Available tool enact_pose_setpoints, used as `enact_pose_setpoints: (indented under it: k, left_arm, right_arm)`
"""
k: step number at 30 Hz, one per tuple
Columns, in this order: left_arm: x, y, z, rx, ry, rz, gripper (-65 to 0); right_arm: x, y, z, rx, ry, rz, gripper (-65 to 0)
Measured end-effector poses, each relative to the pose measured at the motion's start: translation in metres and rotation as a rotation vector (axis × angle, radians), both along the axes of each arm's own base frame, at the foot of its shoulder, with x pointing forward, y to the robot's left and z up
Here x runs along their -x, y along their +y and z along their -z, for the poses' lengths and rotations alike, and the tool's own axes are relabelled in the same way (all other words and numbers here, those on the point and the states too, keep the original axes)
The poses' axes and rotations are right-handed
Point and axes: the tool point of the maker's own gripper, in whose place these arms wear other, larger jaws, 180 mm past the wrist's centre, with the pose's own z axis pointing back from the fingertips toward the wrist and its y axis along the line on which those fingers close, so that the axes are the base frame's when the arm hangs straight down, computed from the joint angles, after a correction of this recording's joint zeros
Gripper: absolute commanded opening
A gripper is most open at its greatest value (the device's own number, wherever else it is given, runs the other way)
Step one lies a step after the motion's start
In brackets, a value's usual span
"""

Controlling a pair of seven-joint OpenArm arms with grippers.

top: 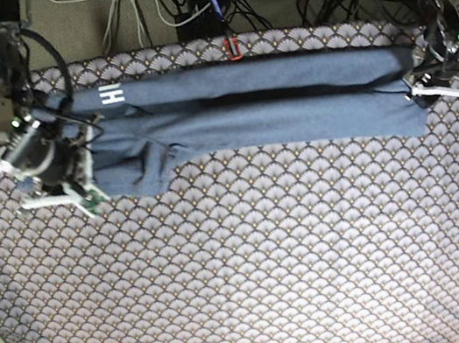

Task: Fold the T-shirt properly
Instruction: 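Push the loose sleeve flap onto the folded strip with the right gripper, then grasp the end of the folded strip with the left gripper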

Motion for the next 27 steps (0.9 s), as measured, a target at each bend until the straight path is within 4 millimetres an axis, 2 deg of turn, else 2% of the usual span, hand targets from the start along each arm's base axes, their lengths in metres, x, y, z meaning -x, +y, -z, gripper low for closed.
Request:
enact_pose_setpoints:
  k: [5,7,14,19,27]
  left_arm:
    - [0.0,0.0,0.0,0.0,0.0,0.0,-31.3]
    - [0.0,0.0,0.0,0.0,0.001,0.0,-31.2]
    - [0.0,0.0,0.0,-0.001,0.0,0.0,-31.2]
    - [0.0,0.0,0.0,0.0,0.001,0.0,-31.2]
    - [0.0,-0.003,0.001,0.005,0.0,0.009,-31.2]
  right_arm:
    - [0.035,-0.026,0.019,0.008,0.074,0.078,-65.0]
    - [0.041,-0.035,0.021,0.019,0.086,0.102,-65.0]
    - [0.062,-0.03,0.034,0.007,0.139,0.094,-65.0]
    - [0.064,-0.018,0.038,-0.031,0.143,0.102,-65.0]
    - [0.064,-0.016,0.039,-0.036,0.146,0.105,-65.0]
